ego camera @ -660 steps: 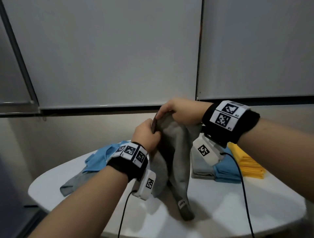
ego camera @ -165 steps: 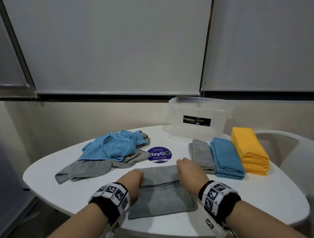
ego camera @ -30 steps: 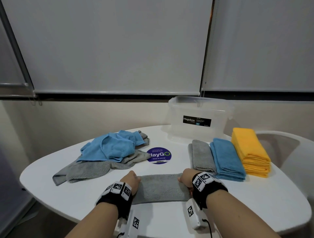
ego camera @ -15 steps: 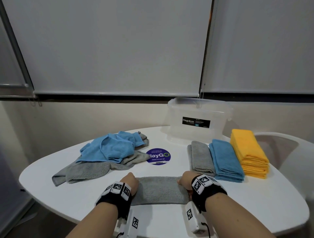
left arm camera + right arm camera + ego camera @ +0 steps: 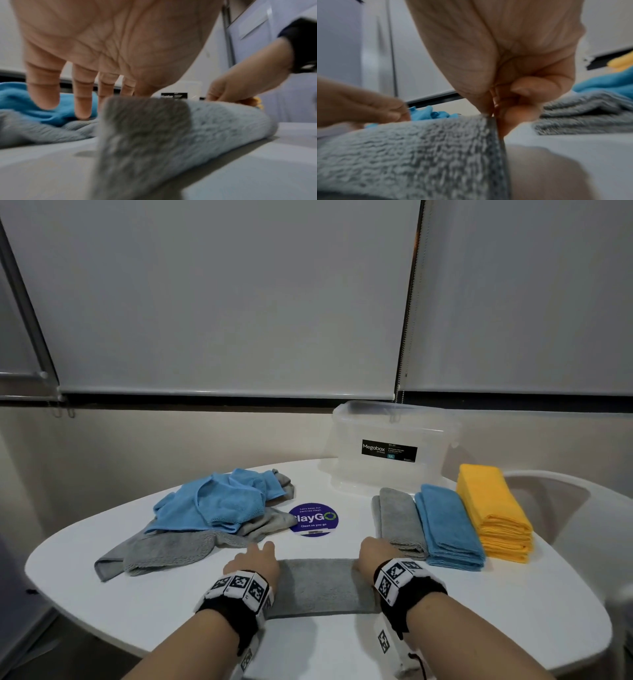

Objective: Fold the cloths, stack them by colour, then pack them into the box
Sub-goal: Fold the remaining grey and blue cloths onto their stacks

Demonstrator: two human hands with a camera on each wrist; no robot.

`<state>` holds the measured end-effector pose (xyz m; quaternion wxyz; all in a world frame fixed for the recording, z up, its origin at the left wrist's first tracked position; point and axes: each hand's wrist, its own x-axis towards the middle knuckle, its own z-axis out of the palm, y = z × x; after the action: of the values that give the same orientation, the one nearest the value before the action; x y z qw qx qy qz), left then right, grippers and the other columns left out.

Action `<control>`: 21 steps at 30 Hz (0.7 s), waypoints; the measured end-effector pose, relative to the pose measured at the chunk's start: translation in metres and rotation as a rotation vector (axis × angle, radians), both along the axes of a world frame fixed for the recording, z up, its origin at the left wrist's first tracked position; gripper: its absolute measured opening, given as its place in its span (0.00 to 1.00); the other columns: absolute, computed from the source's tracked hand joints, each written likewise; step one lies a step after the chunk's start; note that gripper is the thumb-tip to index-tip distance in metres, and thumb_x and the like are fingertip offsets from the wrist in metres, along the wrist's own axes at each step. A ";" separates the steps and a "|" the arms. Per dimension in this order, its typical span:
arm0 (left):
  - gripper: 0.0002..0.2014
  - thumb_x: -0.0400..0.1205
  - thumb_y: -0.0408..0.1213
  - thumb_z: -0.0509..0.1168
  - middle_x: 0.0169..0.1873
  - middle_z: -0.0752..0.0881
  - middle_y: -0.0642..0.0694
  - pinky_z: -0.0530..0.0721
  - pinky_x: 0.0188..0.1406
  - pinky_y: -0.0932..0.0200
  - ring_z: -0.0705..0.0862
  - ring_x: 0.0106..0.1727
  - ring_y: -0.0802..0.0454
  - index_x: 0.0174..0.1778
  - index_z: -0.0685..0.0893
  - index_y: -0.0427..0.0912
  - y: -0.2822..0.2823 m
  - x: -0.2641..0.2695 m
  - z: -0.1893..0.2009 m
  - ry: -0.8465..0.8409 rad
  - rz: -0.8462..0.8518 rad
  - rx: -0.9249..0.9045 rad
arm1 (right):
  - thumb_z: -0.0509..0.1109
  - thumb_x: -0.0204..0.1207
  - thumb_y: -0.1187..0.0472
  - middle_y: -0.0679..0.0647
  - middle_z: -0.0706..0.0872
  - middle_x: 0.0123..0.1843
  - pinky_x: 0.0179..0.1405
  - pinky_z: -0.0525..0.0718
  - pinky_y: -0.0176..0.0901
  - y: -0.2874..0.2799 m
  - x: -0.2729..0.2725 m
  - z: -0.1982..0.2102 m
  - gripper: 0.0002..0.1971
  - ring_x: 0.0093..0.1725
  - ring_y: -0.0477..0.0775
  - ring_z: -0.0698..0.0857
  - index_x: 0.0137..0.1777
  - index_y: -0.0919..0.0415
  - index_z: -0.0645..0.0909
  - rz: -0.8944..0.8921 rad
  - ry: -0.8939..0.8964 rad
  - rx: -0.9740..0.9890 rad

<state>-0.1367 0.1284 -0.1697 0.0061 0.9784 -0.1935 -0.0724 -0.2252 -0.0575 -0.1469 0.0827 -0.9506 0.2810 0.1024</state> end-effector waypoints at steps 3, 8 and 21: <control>0.20 0.87 0.46 0.50 0.76 0.67 0.45 0.68 0.71 0.44 0.68 0.76 0.44 0.75 0.65 0.48 -0.011 -0.017 0.008 -0.138 -0.141 -0.122 | 0.56 0.81 0.67 0.61 0.81 0.64 0.48 0.75 0.46 0.010 -0.007 0.009 0.11 0.62 0.61 0.81 0.60 0.62 0.75 0.083 -0.132 -0.060; 0.30 0.87 0.45 0.49 0.85 0.46 0.50 0.50 0.81 0.40 0.47 0.85 0.48 0.85 0.46 0.48 -0.026 -0.040 -0.003 0.022 -0.387 -0.011 | 0.57 0.81 0.61 0.61 0.73 0.70 0.66 0.71 0.55 0.052 -0.017 0.001 0.20 0.71 0.63 0.71 0.72 0.65 0.67 0.422 -0.202 -0.187; 0.28 0.89 0.44 0.48 0.82 0.55 0.38 0.59 0.80 0.49 0.57 0.82 0.44 0.82 0.52 0.32 -0.027 -0.031 -0.013 0.170 -0.268 -0.019 | 0.53 0.83 0.39 0.61 0.36 0.85 0.82 0.46 0.54 0.025 -0.031 -0.027 0.44 0.85 0.59 0.39 0.83 0.67 0.36 0.315 0.189 0.087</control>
<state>-0.1676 0.1013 -0.1825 0.0222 0.9340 -0.3220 -0.1532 -0.2563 -0.0327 -0.1736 0.0798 -0.9645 0.1305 0.2151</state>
